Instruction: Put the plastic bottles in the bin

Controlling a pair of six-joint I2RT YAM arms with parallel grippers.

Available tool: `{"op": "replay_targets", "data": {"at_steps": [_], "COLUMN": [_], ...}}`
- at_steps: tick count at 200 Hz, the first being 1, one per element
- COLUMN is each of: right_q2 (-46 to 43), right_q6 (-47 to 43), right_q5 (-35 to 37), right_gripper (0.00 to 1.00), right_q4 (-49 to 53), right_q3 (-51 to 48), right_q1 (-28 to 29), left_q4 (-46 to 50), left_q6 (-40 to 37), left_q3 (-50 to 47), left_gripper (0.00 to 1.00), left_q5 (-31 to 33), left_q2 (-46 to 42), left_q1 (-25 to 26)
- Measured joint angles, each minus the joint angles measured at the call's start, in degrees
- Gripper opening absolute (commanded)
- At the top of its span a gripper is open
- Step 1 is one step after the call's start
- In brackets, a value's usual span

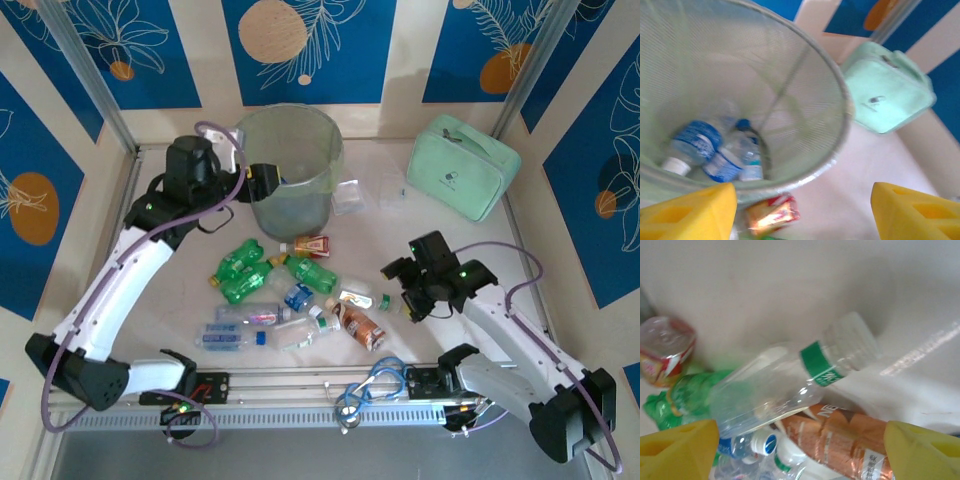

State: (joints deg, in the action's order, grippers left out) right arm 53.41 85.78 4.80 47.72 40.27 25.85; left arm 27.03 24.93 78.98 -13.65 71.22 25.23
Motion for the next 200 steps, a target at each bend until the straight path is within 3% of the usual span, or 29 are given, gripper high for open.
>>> {"op": "replay_targets", "data": {"at_steps": [33, 83, 200], "right_q2": [1.99, 9.01, 14.82], "right_q6": [5.77, 10.36, 15.65], "right_q5": [0.20, -0.09, 1.22], "right_gripper": [0.85, 0.84, 0.79], "right_q4": [-2.80, -7.21, -14.49], "right_q3": [-2.32, -2.93, -5.27], "right_q1": [0.09, 0.02, 0.02], "left_q4": [-4.50, -8.68, -11.23], "left_q6": [3.65, 4.50, 5.05], "left_q3": [-7.17, -8.13, -9.84], "left_gripper": [0.71, 0.71, 0.71], "left_q5": [-6.43, -10.36, -12.57], "left_q2": [-2.95, -5.22, -5.16], "left_q1": [0.00, 0.00, 0.00]}}
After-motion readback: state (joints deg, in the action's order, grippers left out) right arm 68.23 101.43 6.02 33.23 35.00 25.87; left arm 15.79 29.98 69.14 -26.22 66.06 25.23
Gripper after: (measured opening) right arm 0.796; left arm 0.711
